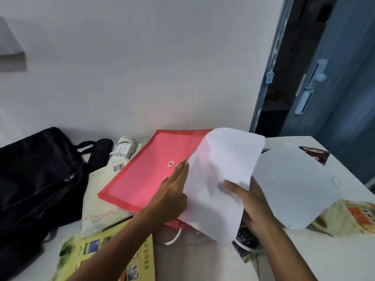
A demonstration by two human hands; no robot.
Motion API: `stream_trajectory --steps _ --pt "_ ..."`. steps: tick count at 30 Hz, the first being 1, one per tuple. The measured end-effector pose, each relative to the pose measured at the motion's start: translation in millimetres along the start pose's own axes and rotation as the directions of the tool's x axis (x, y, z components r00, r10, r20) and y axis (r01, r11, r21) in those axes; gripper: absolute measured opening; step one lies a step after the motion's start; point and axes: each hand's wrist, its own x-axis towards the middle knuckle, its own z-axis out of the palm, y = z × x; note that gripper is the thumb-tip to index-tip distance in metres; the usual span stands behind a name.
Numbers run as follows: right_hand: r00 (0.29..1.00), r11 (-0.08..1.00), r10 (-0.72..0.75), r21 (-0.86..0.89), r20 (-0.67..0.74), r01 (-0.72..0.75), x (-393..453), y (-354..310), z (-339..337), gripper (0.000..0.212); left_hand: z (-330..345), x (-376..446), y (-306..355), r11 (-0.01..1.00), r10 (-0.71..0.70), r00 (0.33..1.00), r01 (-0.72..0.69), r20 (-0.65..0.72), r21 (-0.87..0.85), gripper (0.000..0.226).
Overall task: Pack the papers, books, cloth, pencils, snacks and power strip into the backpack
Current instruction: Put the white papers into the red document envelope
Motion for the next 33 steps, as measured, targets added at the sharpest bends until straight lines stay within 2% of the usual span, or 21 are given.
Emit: stream_trajectory --steps 1,3,7,13,22,24,26,28,30,33 --pt "0.991 0.996 -0.086 0.007 -0.104 0.087 2 -1 -1 0.043 2 -1 -2 1.000 0.019 1.000 -0.019 0.002 0.011 0.076" --pt "0.978 0.991 -0.130 -0.042 -0.160 0.125 5 -4 -4 0.038 6 -1 -6 1.000 0.022 1.000 -0.022 0.012 0.022 0.077" --pt "0.991 0.988 -0.021 -0.152 -0.129 0.001 10 -2 -11 0.025 8 -1 -8 1.000 -0.011 1.000 0.011 0.012 0.004 0.079" --pt "0.997 0.995 0.072 -0.070 -0.040 -0.074 9 7 -36 0.030 6 2 -10 0.998 -0.037 0.999 0.035 -0.033 -0.050 0.082" --pt "0.974 0.961 0.213 -0.162 -0.077 -0.223 17 -2 -52 0.025 6 2 -10 0.999 -0.005 0.999 0.003 -0.035 -0.053 0.085" --pt "0.966 0.951 0.253 -0.174 -0.044 -0.257 19 -4 -52 0.029 5 0 -9 0.999 -0.010 1.000 0.009 -0.029 -0.037 0.088" --pt "0.976 0.959 0.214 -0.186 -0.031 -0.216 20 -6 -51 0.031 4 -1 -9 1.000 0.002 1.000 -0.003 -0.025 -0.026 0.090" --pt "0.990 0.974 0.067 -0.208 -0.120 -0.092 22 -6 -48 0.020 4 -1 -7 1.000 -0.001 1.000 0.000 -0.025 -0.031 0.092" --pt "0.974 0.981 -0.061 -0.193 -0.217 0.019 22 -8 -43 0.010 4 0 -5 0.999 -0.023 0.999 0.022 -0.025 -0.041 0.095" --pt "0.965 0.978 -0.143 -0.180 -0.218 0.104 18 -12 -36 0.023 4 1 -4 0.997 -0.056 0.998 0.055 -0.026 -0.049 0.097"
